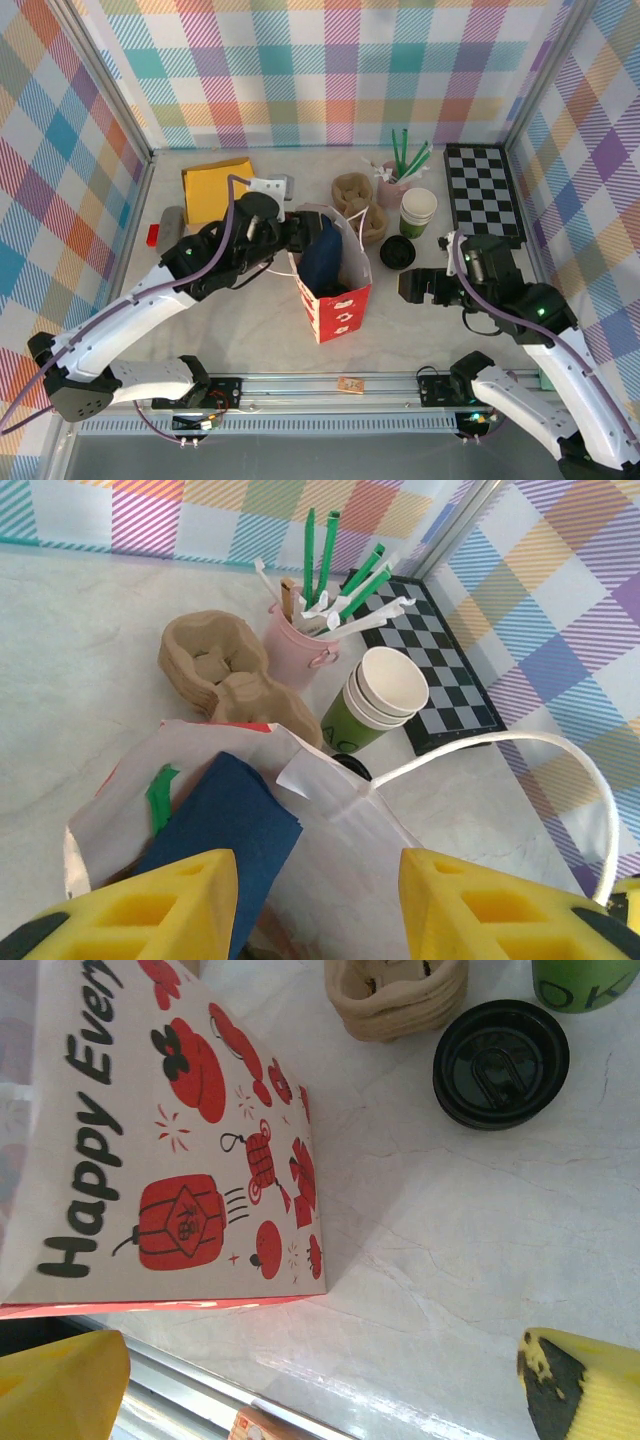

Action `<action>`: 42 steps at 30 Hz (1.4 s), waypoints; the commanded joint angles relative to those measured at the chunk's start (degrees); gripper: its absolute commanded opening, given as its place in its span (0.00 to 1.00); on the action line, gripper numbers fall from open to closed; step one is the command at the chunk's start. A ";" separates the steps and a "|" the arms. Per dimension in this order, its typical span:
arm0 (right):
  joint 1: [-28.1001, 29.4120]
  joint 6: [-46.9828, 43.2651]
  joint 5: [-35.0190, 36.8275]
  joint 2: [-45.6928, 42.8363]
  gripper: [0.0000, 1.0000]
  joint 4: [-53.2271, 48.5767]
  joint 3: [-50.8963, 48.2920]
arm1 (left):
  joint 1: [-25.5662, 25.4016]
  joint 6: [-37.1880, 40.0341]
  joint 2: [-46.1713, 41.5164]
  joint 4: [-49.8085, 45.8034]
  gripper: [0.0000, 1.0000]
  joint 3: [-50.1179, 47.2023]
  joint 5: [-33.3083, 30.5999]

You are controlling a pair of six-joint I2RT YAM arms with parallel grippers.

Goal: Pack the takeout coffee

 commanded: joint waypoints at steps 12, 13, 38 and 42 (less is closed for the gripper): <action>-0.38 -6.19 -4.84 6.09 0.99 -9.15 14.88 | -0.73 6.25 -5.60 -9.48 0.50 6.84 -5.25; -0.39 -6.31 -5.09 6.35 0.99 -9.35 15.41 | -0.73 6.48 -5.80 -10.17 0.51 7.16 -5.42; -0.42 -7.09 -6.26 12.27 0.99 -8.75 20.51 | -0.77 2.10 -6.82 -19.80 0.79 4.61 -9.35; -0.30 -7.10 -6.53 12.54 0.99 -8.31 20.07 | -0.57 1.09 -6.80 -19.20 0.84 3.38 -9.55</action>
